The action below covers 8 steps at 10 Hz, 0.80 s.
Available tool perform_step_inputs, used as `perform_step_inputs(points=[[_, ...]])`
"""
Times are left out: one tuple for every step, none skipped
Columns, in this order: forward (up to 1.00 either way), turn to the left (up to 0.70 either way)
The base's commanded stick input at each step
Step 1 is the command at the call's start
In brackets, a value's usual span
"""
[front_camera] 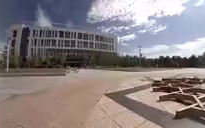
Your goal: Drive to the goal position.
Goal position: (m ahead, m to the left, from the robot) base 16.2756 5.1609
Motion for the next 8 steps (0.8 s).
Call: perform_step_inputs(points=[[0.49,-0.01],[0.49,-0.01],[0.50,-0.01],[0.50,-0.01],[0.49,-0.01],[0.49,-0.01],[0.49,-0.01],[0.49,-0.01]])
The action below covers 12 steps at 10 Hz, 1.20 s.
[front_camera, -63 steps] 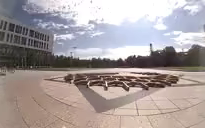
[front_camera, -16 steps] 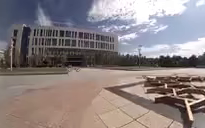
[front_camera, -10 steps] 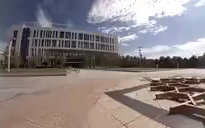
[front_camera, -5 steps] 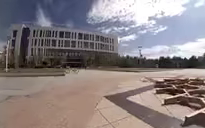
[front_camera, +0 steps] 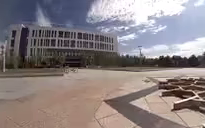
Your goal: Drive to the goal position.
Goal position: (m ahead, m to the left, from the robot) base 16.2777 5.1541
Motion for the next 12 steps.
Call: perform_step_inputs(points=[[0.49,-0.01],[0.49,-0.01],[0.49,-0.01],[0.49,-0.01],[0.49,-0.01],[0.49,-0.01],[0.49,-0.01],[0.49,-0.01],[0.49,-0.01],[0.49,-0.01],[0.49,-0.01],[0.49,-0.01]])
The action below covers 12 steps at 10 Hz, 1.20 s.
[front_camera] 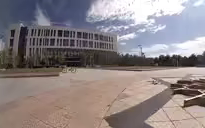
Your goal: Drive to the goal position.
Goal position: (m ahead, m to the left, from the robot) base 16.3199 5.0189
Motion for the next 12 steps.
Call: perform_step_inputs(points=[[0.49,-0.01],[0.49,-0.01],[0.49,-0.01],[0.49,-0.01],[0.49,-0.01],[0.49,-0.01],[0.49,-0.01],[0.49,-0.01],[0.49,-0.01],[0.49,-0.01],[0.49,-0.01],[0.49,-0.01]])
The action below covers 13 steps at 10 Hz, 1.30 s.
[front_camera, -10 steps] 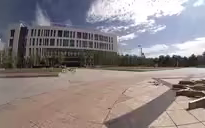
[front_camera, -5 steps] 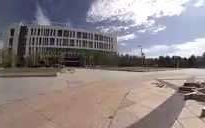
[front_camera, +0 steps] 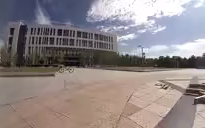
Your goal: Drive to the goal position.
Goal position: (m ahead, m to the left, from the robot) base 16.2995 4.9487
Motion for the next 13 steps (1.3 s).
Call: perform_step_inputs(points=[[0.49,-0.01],[0.49,-0.01],[0.49,-0.01],[0.49,-0.01],[0.44,-0.01],[0.42,-0.01],[0.41,-0.01],[0.40,-0.01],[0.39,-0.01],[0.39,-0.01],[0.38,-0.01],[0.38,-0.01],[0.37,-0.01]])
